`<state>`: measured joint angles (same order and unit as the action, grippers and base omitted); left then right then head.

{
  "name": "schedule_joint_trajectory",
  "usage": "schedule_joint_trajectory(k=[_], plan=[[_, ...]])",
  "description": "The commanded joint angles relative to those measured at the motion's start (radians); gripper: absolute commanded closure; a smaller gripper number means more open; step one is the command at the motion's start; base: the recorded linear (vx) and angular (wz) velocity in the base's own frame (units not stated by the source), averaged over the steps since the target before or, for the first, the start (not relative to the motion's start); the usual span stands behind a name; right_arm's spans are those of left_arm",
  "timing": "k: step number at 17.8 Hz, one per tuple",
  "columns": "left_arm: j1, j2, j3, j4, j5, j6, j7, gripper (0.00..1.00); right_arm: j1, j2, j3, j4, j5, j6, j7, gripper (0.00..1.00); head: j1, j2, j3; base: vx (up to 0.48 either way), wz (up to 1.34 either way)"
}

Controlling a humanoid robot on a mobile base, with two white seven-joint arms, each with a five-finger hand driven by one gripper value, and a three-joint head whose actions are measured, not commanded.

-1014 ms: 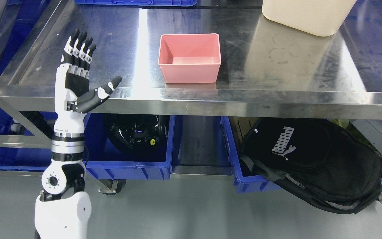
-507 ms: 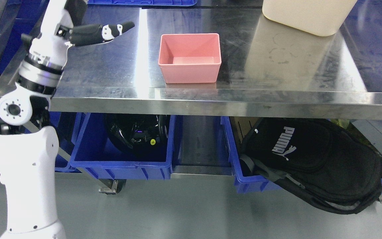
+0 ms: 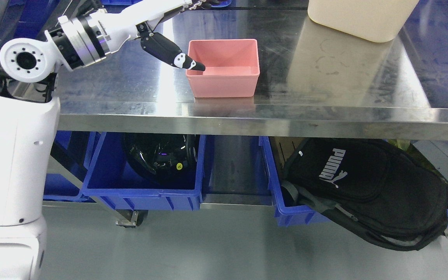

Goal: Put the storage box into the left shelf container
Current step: 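Hook the left hand fingers over the pink box's near rim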

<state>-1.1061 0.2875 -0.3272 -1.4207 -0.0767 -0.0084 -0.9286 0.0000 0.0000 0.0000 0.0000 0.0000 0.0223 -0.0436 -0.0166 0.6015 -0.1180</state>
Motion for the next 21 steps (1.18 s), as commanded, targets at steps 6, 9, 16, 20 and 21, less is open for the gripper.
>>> schedule_joint_trajectory(k=[6,9,16,20,21], plan=[[-0.167,-0.137,-0.214,0.065,0.02,0.318,-0.222,0.05,0.009,-0.017,-0.005,-0.017,0.002,-0.001,0.001,0.0,0.0,0.0,0.0,0.0,0.0],[-0.256,-0.117,-0.283,0.068,0.011,0.352,-0.271,0.06,0.009,-0.017,-0.005,-0.017,0.002,-0.001,0.001,0.0,0.0,0.0,0.0,0.0,0.0],[-0.34,0.037,-0.391,0.092,-0.073,0.352,-0.349,0.06,0.009,-0.017,-0.005,-0.017,0.002,-0.001,0.001,0.0,0.0,0.0,0.0,0.0,0.0],[-0.299,0.065,-0.397,0.111,-0.158,0.351,-0.346,0.06,0.009,-0.017,-0.005,-0.017,0.002,-0.001,0.001,0.0,0.0,0.0,0.0,0.0,0.0],[-0.291,0.056,-0.392,0.13,-0.185,0.349,-0.345,0.06,0.009,-0.017,-0.005,-0.017,0.002,-0.001,0.001,0.0,0.0,0.0,0.0,0.0,0.0]])
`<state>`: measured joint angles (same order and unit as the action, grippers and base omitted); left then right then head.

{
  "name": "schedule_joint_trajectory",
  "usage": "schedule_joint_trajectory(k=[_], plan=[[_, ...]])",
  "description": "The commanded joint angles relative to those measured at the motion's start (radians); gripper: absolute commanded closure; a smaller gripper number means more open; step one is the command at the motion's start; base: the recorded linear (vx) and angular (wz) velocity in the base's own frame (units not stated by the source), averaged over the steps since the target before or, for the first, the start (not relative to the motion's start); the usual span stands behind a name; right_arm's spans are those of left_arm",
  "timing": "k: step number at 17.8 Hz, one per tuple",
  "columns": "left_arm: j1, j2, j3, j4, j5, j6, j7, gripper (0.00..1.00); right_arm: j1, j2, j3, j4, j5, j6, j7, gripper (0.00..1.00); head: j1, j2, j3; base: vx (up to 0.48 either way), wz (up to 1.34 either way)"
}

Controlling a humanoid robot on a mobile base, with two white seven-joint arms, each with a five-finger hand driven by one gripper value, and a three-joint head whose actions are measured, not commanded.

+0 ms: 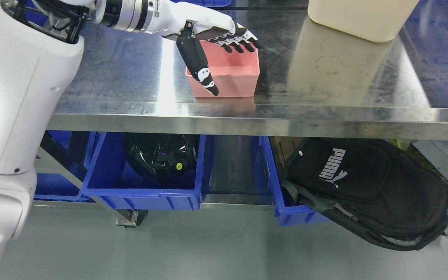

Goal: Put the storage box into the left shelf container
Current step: 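Hook the left hand fingers over the pink box's near rim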

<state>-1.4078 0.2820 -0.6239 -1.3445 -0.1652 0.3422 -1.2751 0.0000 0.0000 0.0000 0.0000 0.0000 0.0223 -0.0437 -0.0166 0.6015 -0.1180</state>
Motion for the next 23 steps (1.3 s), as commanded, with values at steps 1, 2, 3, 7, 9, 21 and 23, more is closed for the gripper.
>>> schedule_joint_trajectory(k=[1,2,3,7,9,21,23], plan=[[0.018,0.046,-0.085,0.085,-0.127,-0.005,0.006,0.06,0.009,-0.017,-0.005,-0.017,0.002,-0.001,0.001,0.0,0.0,0.0,0.0,0.0,0.0],[0.021,-0.001,-0.076,0.115,-0.149,-0.006,0.023,0.06,0.009,-0.017,-0.005,-0.017,0.002,-0.001,0.001,0.0,0.0,0.0,0.0,0.0,0.0],[0.026,-0.06,-0.054,0.148,-0.161,-0.011,0.048,0.06,0.009,-0.017,-0.005,-0.017,0.002,-0.001,0.001,0.0,0.0,0.0,0.0,0.0,0.0],[0.055,-0.199,0.036,0.252,-0.264,-0.135,0.115,0.05,0.009,-0.017,-0.005,-0.017,0.002,-0.001,0.001,0.0,0.0,0.0,0.0,0.0,0.0],[0.072,-0.228,0.059,0.289,-0.318,-0.175,0.117,0.05,0.009,-0.017,-0.005,-0.017,0.002,-0.001,0.001,0.0,0.0,0.0,0.0,0.0,0.0],[0.128,-0.265,0.097,0.406,-0.451,-0.267,0.123,0.28,0.009,-0.017,-0.005,-0.017,0.002,-0.001,0.001,0.0,0.0,0.0,0.0,0.0,0.0],[0.131,-0.265,0.176,0.413,-0.451,-0.323,0.125,0.54,0.009,-0.017,-0.005,-0.017,0.002,-0.001,0.001,0.0,0.0,0.0,0.0,0.0,0.0]])
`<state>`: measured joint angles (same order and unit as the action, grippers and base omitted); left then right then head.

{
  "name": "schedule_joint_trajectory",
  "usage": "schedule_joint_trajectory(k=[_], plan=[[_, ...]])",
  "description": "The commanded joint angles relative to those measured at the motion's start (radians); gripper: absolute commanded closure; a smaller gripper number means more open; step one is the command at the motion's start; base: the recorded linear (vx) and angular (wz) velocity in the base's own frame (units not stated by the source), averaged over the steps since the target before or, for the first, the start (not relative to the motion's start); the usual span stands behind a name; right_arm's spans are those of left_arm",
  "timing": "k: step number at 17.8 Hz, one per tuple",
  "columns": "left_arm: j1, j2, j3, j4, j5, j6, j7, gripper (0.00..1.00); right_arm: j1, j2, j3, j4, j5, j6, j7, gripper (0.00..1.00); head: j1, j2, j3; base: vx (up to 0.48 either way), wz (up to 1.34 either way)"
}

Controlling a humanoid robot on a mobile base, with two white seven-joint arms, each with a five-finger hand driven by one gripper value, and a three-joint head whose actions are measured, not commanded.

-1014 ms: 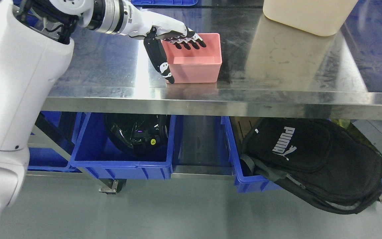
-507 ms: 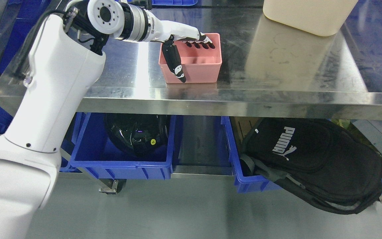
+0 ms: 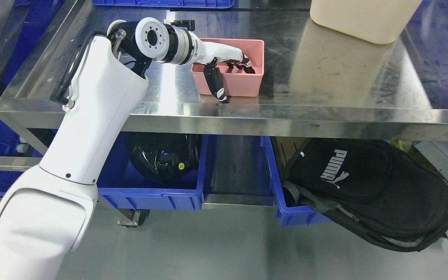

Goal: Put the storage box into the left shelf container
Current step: 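Grip the pink box with the left hand and lift it off the shelf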

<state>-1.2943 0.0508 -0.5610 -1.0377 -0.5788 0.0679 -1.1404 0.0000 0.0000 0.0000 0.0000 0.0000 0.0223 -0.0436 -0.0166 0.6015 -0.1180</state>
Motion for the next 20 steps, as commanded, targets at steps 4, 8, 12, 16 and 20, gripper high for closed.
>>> schedule_joint_trajectory(k=[4,8,12,16,20], plan=[[0.056,-0.033,0.333,0.165,-0.027,-0.245,-0.022,1.0,0.009,-0.017,-0.005,-0.017,0.002,-0.001,0.001,0.0,0.0,0.0,0.0,0.0,0.0],[0.105,-0.033,0.512,0.182,0.167,-0.318,-0.012,1.0,0.009,-0.017,-0.005,-0.017,0.002,-0.001,0.001,0.0,0.0,0.0,0.0,0.0,0.0],[0.15,-0.033,0.601,0.171,0.376,-0.321,-0.012,1.0,0.009,-0.017,-0.005,-0.017,0.002,-0.001,0.001,0.0,0.0,0.0,0.0,0.0,0.01],[0.199,-0.033,0.61,0.131,0.603,-0.323,-0.01,1.0,0.009,-0.017,-0.005,-0.017,0.002,-0.001,0.001,0.0,0.0,0.0,0.0,0.027,0.08],[0.22,-0.033,0.61,0.085,0.782,-0.323,0.014,1.0,0.009,-0.017,-0.005,-0.017,0.002,-0.001,0.001,0.0,0.0,0.0,0.0,0.01,0.05]])
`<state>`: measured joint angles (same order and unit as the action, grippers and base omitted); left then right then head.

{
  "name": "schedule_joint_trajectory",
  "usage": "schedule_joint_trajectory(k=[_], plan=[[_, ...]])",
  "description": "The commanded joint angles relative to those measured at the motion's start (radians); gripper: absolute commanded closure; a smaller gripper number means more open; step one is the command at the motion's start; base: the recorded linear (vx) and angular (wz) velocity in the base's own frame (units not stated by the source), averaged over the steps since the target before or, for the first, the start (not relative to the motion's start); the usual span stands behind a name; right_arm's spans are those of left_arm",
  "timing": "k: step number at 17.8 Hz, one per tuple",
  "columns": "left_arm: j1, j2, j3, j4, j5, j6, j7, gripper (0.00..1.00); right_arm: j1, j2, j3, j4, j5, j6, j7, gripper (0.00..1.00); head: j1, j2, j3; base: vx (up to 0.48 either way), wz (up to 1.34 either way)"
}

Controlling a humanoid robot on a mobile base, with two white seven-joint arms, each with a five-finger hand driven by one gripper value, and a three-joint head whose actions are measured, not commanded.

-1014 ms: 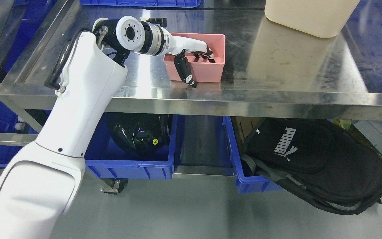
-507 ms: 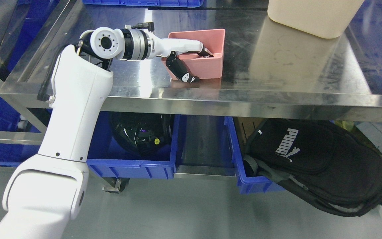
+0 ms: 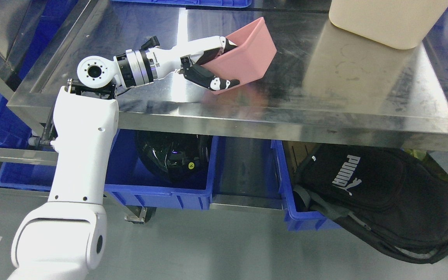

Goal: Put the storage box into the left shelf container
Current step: 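Grip the pink box with the left hand and lift it off the shelf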

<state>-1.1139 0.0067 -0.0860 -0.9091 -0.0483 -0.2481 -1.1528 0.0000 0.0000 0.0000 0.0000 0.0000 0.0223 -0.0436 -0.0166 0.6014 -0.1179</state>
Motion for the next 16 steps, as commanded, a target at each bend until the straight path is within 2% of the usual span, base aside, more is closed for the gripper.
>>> schedule_joint_trajectory(k=[1,5,7,9,12,16], plan=[[0.048,0.011,0.135,-0.057,0.293,-0.01,0.031,1.0,0.009,-0.017,-0.005,-0.017,0.002,-0.001,0.001,0.0,0.0,0.0,0.0,0.0,0.0],[0.107,0.011,0.126,-0.184,0.462,-0.01,0.089,1.0,0.009,-0.017,-0.005,-0.017,0.002,-0.001,0.001,0.0,0.0,0.0,0.0,-0.002,-0.01],[0.167,0.011,0.109,-0.293,0.521,-0.034,0.151,1.0,0.009,-0.017,-0.005,-0.017,0.002,-0.001,0.001,0.0,0.0,0.0,0.0,0.0,0.0],[0.274,0.011,0.051,-0.437,0.527,-0.126,0.282,1.0,0.009,-0.017,-0.005,-0.017,0.002,-0.001,0.001,0.0,0.0,0.0,0.0,0.0,0.0],[0.457,0.011,-0.065,-0.601,0.525,-0.23,0.547,0.99,0.009,-0.017,-0.005,-0.017,0.002,-0.001,0.001,0.0,0.0,0.0,0.0,0.0,0.0],[0.663,0.011,-0.213,-0.675,0.525,-0.359,0.701,0.99,0.009,-0.017,-0.005,-0.017,0.002,-0.001,0.001,0.0,0.0,0.0,0.0,0.005,0.05]])
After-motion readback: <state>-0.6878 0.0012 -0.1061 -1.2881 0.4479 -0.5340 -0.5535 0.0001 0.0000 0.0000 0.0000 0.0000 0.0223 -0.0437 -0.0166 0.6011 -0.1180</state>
